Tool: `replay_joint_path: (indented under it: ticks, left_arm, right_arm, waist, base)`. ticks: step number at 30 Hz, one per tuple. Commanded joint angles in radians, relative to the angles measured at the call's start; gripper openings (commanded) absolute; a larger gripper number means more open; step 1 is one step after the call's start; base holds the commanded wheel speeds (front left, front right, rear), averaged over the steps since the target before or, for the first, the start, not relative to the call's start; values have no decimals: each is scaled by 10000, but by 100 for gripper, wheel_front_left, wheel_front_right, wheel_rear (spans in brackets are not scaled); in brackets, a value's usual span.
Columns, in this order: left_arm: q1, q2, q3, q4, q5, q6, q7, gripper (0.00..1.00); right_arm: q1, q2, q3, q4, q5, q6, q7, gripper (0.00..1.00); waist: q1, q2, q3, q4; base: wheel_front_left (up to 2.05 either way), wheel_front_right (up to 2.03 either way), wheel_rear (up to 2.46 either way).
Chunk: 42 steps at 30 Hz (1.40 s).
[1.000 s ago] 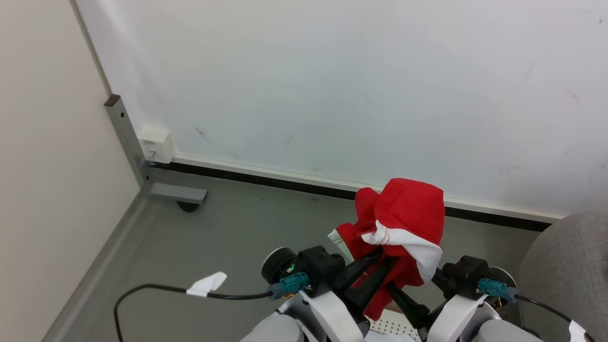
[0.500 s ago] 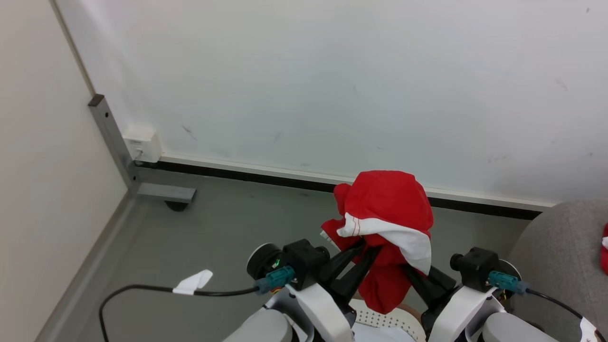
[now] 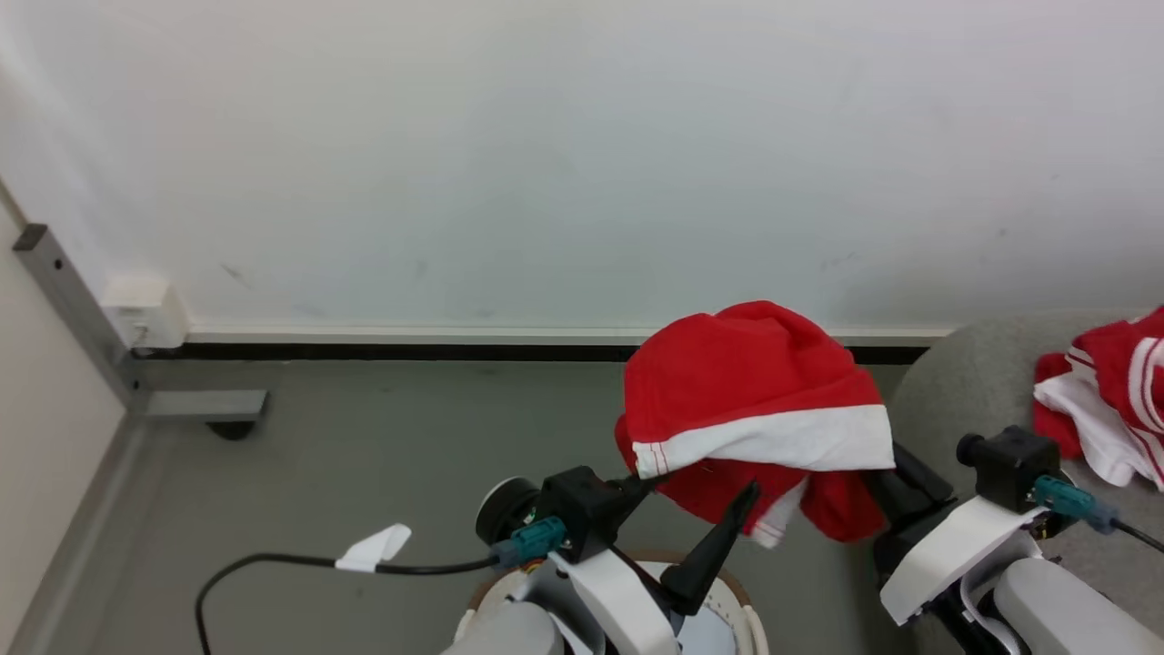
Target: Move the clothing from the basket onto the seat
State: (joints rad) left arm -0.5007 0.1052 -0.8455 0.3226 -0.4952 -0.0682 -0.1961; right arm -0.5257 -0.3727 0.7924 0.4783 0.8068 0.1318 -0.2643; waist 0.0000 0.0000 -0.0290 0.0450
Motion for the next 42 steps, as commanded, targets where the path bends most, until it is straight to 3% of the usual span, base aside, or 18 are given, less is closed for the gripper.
replay_joint_path:
  ticks: [1, 7, 21, 33, 42]
  left_arm:
    - [204, -2, -11, 58, -33, 39, -81, 100]
    - [336, -72, -340, 120, 21, -41, -131, 100]
    - [139, -178, -466, 234, 70, 44, -428, 100]
    - [-62, -93, -429, 406, 75, 65, -526, 100]
    - [-449, -69, -250, 184, 307, 210, -618, 100]
  right_arm:
    - [236, -143, -342, -99, -89, -22, 4, 0]
    - [672, -364, -1885, -134, -188, -22, 2, 0]
    - [1885, -645, -4098, -1087, -699, -23, 4, 0]
    - [2306, -480, -4579, -1405, -854, -23, 4, 0]
    - [1059, -1175, -4786, -1484, -1141, -23, 55, 0]
  waist:
    - [0, 0, 89, -747]
    - [0, 0, 202, -1952]
    - [0, 0, 437, -4111]
    - [0, 0, 627, -4504]
    - [0, 0, 1285, -4094]
  base:
    - [0, 0, 0]
    - [0, 0, 0]
    - [0, 0, 0]
    - [0, 0, 0]
    - [0, 0, 0]
